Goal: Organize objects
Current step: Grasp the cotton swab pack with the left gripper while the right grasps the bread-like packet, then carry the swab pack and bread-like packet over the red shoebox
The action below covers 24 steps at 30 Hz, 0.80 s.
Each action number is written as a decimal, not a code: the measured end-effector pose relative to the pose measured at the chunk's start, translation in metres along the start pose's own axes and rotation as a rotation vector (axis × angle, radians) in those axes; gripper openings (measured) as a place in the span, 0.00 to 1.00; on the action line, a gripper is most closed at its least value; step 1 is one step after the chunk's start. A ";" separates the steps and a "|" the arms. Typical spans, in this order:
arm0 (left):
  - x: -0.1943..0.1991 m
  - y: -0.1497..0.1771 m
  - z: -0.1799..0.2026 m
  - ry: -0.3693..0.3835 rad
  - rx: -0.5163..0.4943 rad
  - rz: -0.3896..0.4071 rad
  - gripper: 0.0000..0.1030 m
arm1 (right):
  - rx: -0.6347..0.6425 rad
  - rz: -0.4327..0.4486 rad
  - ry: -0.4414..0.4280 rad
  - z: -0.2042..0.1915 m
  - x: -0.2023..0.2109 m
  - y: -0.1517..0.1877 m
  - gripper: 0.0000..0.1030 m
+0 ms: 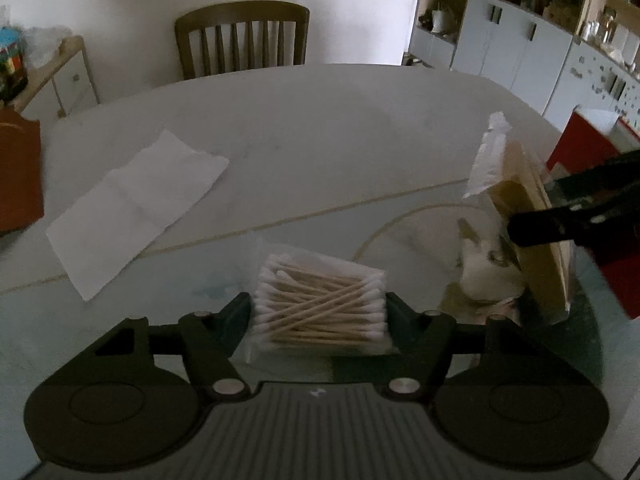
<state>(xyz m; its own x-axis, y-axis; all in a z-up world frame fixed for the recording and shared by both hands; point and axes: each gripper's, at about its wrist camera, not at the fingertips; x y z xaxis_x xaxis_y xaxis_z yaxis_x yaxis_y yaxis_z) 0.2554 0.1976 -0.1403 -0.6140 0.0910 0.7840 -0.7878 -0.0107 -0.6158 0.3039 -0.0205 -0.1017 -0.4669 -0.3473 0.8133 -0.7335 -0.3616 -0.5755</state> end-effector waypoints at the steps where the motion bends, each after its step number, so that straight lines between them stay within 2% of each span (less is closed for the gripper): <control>1: 0.002 0.001 0.001 0.000 0.003 -0.001 0.68 | -0.005 0.007 0.000 0.000 0.004 0.002 0.73; 13: 0.042 0.010 0.021 0.030 0.019 0.012 0.68 | -0.063 0.020 0.006 -0.001 0.054 0.030 0.72; 24: 0.085 0.010 0.070 0.107 -0.004 0.028 0.68 | -0.127 0.067 0.000 0.009 0.110 0.053 0.72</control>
Point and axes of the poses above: each gripper's, at about its wrist camera, not at the fingertips, and x roughly against the way its jaws point, z to its right, y to its underside
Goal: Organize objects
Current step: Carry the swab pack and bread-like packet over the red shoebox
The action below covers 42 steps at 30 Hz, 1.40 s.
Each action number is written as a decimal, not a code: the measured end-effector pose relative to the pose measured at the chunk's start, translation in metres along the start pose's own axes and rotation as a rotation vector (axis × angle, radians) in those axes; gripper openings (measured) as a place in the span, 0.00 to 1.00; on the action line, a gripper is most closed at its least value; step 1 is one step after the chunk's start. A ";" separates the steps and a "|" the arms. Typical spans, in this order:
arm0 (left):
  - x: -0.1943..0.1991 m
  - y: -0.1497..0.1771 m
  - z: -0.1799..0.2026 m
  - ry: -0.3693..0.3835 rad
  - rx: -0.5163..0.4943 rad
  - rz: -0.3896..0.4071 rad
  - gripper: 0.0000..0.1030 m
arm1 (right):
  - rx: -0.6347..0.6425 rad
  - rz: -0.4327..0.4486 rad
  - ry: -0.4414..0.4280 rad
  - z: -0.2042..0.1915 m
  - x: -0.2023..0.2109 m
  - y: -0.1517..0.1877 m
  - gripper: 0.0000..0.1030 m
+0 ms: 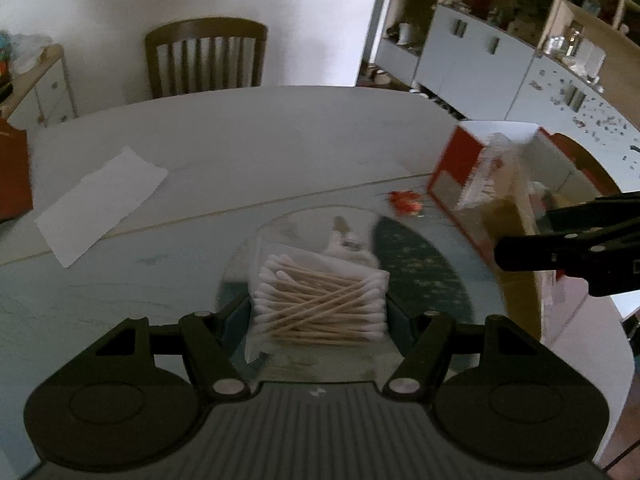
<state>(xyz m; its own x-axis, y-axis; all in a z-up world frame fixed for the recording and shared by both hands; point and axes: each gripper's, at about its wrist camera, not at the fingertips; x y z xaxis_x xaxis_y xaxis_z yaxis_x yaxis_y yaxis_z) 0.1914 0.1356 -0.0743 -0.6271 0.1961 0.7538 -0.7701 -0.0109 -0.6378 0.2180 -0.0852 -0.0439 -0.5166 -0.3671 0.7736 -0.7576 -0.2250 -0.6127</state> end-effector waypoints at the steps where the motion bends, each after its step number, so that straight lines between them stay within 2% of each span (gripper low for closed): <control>1: 0.003 0.000 0.006 0.005 -0.008 0.002 0.68 | -0.005 0.002 0.000 0.002 0.004 0.002 0.72; 10: 0.017 -0.007 0.056 0.041 -0.050 0.026 0.68 | -0.048 0.003 0.013 0.031 0.040 0.020 0.72; 22: 0.011 -0.021 0.134 0.086 -0.143 0.042 0.68 | -0.111 0.016 0.046 0.097 0.073 0.037 0.72; 32: -0.011 -0.039 0.197 0.110 -0.215 0.043 0.68 | -0.136 0.031 0.074 0.153 0.086 0.033 0.72; 42: -0.040 -0.059 0.240 0.110 -0.276 0.031 0.68 | -0.187 0.066 0.128 0.216 0.090 0.016 0.72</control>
Point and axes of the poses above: each gripper's, at about its wrist camera, not at the fingertips, and x roughly against the way its jaws point, z to its right, y to its underside
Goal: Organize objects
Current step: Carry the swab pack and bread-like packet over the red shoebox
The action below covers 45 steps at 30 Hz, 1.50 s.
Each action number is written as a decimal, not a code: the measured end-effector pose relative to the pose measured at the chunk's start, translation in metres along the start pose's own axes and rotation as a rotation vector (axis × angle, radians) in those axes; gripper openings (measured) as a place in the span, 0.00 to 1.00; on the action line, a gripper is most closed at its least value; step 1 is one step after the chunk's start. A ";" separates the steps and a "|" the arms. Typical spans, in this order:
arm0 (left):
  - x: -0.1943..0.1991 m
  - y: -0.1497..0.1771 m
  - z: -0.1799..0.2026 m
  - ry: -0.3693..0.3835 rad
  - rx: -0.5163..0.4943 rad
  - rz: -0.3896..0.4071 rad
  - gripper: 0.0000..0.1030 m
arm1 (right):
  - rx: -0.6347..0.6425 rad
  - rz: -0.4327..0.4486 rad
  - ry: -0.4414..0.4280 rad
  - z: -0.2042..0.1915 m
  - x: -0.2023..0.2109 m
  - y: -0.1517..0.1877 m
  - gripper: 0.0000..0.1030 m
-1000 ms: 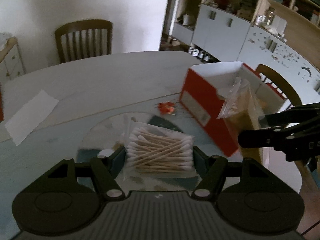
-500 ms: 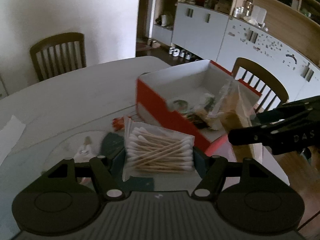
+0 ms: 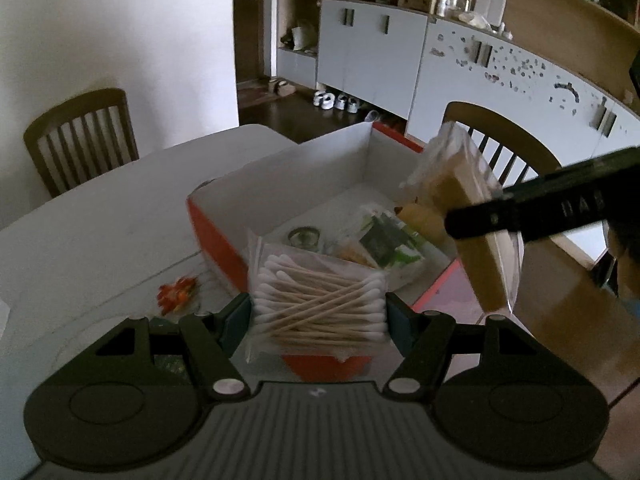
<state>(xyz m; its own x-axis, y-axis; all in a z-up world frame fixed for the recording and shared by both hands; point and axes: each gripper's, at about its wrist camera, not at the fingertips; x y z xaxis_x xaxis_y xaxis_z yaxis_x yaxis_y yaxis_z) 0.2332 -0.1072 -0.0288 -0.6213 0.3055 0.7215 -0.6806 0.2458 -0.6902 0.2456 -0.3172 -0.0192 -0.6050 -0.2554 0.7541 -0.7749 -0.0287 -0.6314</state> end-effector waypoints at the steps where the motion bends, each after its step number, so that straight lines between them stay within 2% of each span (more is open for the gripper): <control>1: -0.004 -0.003 0.003 -0.001 -0.009 -0.003 0.68 | -0.004 0.002 0.004 0.004 -0.001 -0.003 0.72; 9: -0.032 -0.028 0.022 -0.030 -0.069 -0.026 0.68 | -0.002 0.019 0.028 0.032 -0.018 -0.029 0.72; 17: -0.063 -0.051 0.027 -0.063 -0.095 -0.052 0.68 | 0.016 -0.004 0.029 0.035 -0.044 -0.050 0.72; 28: -0.114 -0.053 0.029 -0.124 -0.137 -0.142 0.68 | 0.038 -0.117 0.015 0.036 -0.090 -0.044 0.72; 35: -0.135 -0.049 0.025 -0.096 -0.137 -0.198 0.68 | 0.032 -0.144 0.019 0.036 -0.103 -0.037 0.72; 45: -0.148 -0.045 0.020 -0.081 -0.121 -0.263 0.68 | 0.060 -0.152 0.076 0.039 -0.113 -0.034 0.74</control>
Point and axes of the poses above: each gripper's, at about its wrist camera, not at the fingertips, and x roughly against the way its jaws point, z to its right, y to its underside
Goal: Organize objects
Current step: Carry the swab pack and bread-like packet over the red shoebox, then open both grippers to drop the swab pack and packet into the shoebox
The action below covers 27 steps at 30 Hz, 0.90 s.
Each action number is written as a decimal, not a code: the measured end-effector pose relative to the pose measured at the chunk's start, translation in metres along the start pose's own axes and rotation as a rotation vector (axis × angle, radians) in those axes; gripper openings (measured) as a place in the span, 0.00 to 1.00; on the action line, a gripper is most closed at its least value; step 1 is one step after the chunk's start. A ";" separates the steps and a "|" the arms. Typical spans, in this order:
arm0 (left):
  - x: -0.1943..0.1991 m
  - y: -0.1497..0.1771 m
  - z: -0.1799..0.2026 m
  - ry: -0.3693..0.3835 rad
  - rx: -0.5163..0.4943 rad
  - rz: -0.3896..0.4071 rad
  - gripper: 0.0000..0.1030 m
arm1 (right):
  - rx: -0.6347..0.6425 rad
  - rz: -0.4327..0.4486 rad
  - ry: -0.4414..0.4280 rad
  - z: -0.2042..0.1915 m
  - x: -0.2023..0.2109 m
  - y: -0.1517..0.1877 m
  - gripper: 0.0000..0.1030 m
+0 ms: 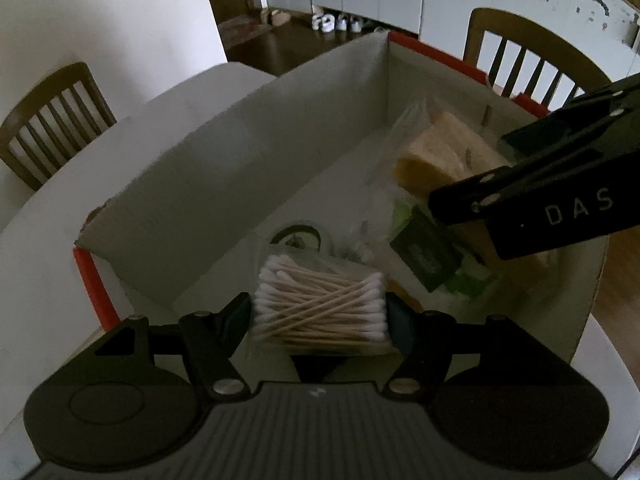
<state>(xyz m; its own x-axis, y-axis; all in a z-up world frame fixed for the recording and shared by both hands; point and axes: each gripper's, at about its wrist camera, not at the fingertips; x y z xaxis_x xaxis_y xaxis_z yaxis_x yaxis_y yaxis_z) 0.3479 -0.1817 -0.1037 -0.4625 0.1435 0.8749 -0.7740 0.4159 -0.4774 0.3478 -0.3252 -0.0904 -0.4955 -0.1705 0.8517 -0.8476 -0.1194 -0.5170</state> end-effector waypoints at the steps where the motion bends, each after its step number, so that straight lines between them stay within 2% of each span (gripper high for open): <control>1: -0.001 0.000 0.001 -0.003 -0.009 -0.010 0.68 | -0.001 -0.001 0.003 0.000 0.000 0.000 0.74; 10: -0.003 -0.003 0.003 0.003 -0.027 -0.035 0.71 | -0.015 0.000 -0.002 0.007 0.002 0.003 0.76; 13: -0.002 -0.003 0.009 0.003 -0.047 -0.032 0.80 | -0.011 0.006 -0.013 0.008 0.005 0.005 0.77; 15: 0.001 -0.002 0.010 -0.002 -0.054 -0.024 0.82 | -0.012 0.013 -0.017 0.010 0.008 0.006 0.79; 20: 0.008 0.000 0.006 0.002 -0.017 -0.004 0.84 | -0.006 0.031 -0.021 0.010 0.017 0.009 0.82; 22: 0.011 0.002 0.004 0.013 0.002 0.006 0.88 | -0.003 0.039 -0.024 0.010 0.022 0.011 0.83; 27: 0.023 0.007 0.002 0.047 0.036 0.033 0.88 | -0.007 0.075 -0.034 0.009 0.037 0.013 0.87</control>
<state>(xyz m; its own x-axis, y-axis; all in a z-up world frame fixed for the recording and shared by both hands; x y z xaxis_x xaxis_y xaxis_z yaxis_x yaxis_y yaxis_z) 0.3308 -0.1771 -0.0874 -0.4678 0.1987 0.8612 -0.7744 0.3775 -0.5077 0.3202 -0.3414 -0.0661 -0.5507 -0.2123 0.8073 -0.8099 -0.0984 -0.5783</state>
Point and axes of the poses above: each gripper's, at about its wrist camera, not at the fingertips, and x roughly against the way its jaws point, z to its right, y to its underside
